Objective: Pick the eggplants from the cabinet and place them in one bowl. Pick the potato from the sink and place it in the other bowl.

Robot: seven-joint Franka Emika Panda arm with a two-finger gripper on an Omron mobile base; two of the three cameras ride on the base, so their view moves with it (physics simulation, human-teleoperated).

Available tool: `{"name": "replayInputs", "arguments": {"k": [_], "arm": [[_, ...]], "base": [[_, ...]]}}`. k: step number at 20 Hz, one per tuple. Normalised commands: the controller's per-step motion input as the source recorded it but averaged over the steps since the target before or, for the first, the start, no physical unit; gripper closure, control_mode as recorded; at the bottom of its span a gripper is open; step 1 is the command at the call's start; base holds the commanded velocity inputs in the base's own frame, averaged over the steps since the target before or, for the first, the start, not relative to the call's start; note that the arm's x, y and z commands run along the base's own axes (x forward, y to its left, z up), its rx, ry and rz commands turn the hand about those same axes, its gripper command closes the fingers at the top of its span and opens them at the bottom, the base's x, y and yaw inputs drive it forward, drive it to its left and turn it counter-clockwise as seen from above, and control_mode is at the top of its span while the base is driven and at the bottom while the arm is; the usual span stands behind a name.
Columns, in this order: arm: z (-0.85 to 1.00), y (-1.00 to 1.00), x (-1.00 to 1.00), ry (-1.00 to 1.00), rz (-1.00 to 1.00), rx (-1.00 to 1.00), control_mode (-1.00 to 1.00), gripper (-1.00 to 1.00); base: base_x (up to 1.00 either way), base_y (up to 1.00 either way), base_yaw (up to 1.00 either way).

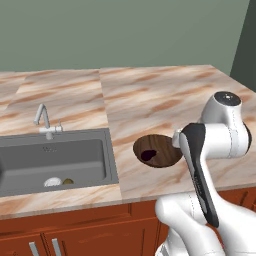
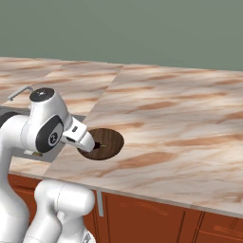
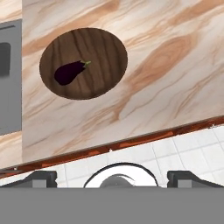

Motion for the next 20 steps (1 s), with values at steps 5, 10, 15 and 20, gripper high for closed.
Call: {"name": "replayInputs", "arguments": {"k": [5, 10, 15, 20], "arm": [[0.0, 0.0, 0.0, 0.0, 0.0, -0.01, -1.0, -1.0], [0.0, 0.0, 0.0, 0.0, 0.0, 0.0, -1.0, -1.0], [0.0, 0.0, 0.0, 0.0, 0.0, 0.0, -1.0, -1.0], [0.0, 0.0, 0.0, 0.0, 0.0, 0.0, 1.0, -1.0]], "base": [[0.0, 0.0, 0.0], [0.0, 0.0, 0.0], [0.0, 0.0, 0.0], [-0.23, -0.06, 0.0]]}}
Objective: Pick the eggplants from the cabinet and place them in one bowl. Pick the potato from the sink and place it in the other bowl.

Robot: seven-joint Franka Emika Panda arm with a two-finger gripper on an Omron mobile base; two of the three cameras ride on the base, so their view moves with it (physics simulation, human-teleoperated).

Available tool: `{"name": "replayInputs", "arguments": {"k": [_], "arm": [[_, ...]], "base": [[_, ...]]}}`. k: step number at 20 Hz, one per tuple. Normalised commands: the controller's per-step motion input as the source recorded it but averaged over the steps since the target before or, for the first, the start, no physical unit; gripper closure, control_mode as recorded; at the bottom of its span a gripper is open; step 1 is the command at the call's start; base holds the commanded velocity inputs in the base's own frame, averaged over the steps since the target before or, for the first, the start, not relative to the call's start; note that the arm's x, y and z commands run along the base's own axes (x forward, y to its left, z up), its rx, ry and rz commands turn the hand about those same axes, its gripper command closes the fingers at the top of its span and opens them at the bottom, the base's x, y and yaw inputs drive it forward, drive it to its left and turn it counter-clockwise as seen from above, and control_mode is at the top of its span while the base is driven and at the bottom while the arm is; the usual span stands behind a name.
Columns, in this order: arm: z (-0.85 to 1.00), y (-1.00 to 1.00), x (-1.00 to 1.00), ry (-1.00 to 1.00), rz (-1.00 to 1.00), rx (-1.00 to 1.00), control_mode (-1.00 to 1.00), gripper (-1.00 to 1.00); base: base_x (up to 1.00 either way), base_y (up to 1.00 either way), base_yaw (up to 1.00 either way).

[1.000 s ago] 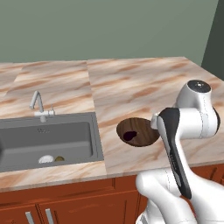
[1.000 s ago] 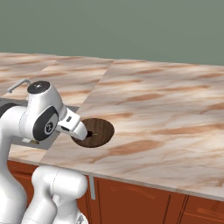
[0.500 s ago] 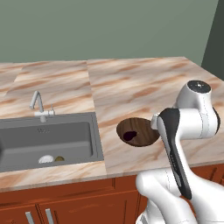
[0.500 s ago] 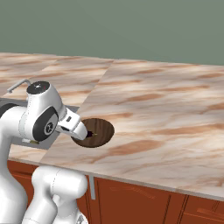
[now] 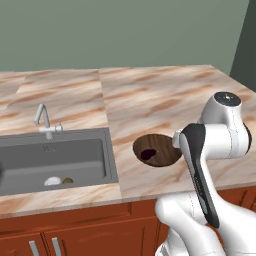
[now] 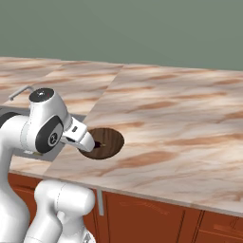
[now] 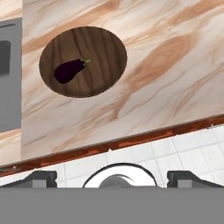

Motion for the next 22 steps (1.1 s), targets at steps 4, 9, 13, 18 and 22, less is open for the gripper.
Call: {"name": "replayInputs", "arguments": {"k": [4, 9, 13, 18, 22], "arm": [[0.0, 0.0, 0.0, 0.0, 0.0, 0.0, 1.0, -1.0], [0.0, 0.0, 0.0, 0.0, 0.0, 0.0, 1.0, -1.0], [0.0, 0.0, 0.0, 0.0, 0.0, 0.0, 1.0, -1.0], [0.0, 0.0, 0.0, 0.0, 0.0, 0.0, 1.0, -1.0], [0.0, 0.0, 0.0, 0.0, 0.0, 0.0, 1.0, -1.0]], "base": [[-0.53, -0.11, -0.01], [-0.51, -0.07, 0.0], [-0.35, -0.03, -0.11], [-0.08, 0.03, -0.8], [0.0, 0.02, -1.0]]}}
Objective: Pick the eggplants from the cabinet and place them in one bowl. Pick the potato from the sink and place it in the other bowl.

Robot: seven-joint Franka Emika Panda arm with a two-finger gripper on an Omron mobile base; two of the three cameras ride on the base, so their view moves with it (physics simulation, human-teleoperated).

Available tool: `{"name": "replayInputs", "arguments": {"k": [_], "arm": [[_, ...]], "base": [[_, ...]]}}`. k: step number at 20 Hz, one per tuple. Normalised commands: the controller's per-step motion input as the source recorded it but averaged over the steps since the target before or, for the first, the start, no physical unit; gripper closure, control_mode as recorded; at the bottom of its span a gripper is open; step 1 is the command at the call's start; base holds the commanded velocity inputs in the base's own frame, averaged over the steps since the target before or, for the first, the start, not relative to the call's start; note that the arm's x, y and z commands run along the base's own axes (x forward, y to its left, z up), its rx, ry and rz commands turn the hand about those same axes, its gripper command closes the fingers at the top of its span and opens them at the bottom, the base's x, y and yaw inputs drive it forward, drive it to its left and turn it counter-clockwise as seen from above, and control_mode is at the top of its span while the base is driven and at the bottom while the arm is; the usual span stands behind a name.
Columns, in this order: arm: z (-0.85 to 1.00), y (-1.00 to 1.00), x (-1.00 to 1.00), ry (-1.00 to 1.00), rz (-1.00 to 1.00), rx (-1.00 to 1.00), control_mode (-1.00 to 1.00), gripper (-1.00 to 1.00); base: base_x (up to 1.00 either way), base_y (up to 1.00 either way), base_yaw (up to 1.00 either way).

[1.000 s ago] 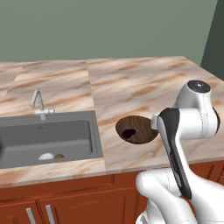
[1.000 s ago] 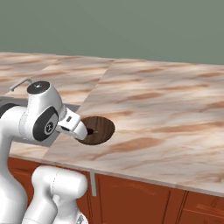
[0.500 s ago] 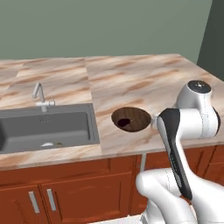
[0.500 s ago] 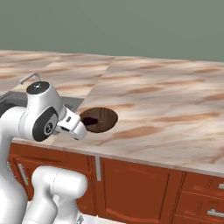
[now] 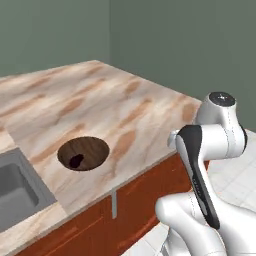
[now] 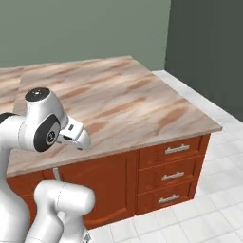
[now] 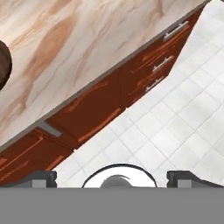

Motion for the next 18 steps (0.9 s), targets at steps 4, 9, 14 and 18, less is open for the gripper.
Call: {"name": "replayInputs", "arguments": {"k": [4, 9, 14, 18], "arm": [[0.0, 0.0, 0.0, 0.0, 0.0, 0.0, 1.0, -1.0], [0.0, 0.0, 0.0, 0.0, 0.0, 0.0, 1.0, -1.0], [0.0, 0.0, 0.0, 0.0, 0.0, 0.0, 1.0, -1.0], [0.0, 0.0, 0.0, 0.0, 0.0, 0.0, 1.0, -1.0]], "base": [[0.0, 0.01, -1.0], [0.0, 0.01, -1.0], [0.0, 0.01, -1.0], [0.0, 0.01, -1.0]]}}
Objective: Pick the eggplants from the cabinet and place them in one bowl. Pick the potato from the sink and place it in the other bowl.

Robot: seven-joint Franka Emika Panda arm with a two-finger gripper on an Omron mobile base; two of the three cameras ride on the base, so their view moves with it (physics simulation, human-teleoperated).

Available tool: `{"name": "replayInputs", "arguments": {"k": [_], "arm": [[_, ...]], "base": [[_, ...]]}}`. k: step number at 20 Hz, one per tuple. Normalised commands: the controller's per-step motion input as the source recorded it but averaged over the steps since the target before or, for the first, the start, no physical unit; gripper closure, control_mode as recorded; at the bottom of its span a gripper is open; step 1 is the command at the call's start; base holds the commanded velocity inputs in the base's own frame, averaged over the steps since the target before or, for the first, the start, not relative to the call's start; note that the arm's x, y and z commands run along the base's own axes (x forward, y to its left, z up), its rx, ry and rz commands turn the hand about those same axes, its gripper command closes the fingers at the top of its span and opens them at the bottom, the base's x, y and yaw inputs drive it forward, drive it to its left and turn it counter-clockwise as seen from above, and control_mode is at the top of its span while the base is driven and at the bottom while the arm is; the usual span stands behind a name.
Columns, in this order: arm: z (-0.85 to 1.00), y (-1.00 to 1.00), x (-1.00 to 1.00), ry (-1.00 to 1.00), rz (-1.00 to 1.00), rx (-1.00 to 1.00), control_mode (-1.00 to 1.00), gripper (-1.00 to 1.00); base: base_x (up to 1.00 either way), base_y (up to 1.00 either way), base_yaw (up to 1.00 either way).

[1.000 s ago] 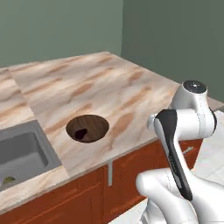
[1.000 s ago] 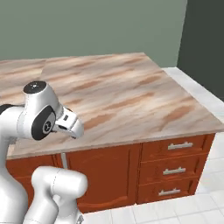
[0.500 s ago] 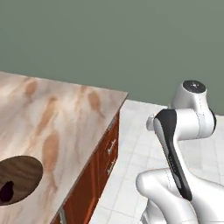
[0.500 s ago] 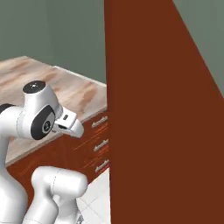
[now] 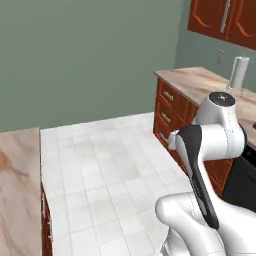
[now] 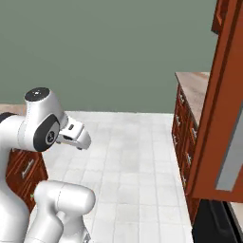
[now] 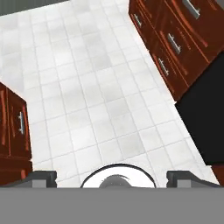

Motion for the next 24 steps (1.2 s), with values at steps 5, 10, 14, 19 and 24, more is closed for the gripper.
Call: {"name": "replayInputs", "arguments": {"k": [5, 10, 14, 19, 24], "arm": [[0.0, 0.0, 0.0, 0.0, 0.0, 0.0, 1.0, -1.0], [0.0, 0.0, 0.0, 0.0, 0.0, 0.0, 1.0, -1.0], [0.0, 0.0, 0.0, 0.0, 0.0, 0.0, 1.0, -1.0], [0.0, 0.0, 0.0, 0.0, 0.0, 0.0, 1.0, -1.0], [0.0, 0.0, 0.0, 0.0, 0.0, 0.0, 1.0, -1.0]], "base": [[0.0, 0.01, -1.0], [0.0, 0.01, -1.0], [0.0, 0.03, -1.0], [0.03, 0.1, -0.92], [0.12, 0.4, -0.41]]}}
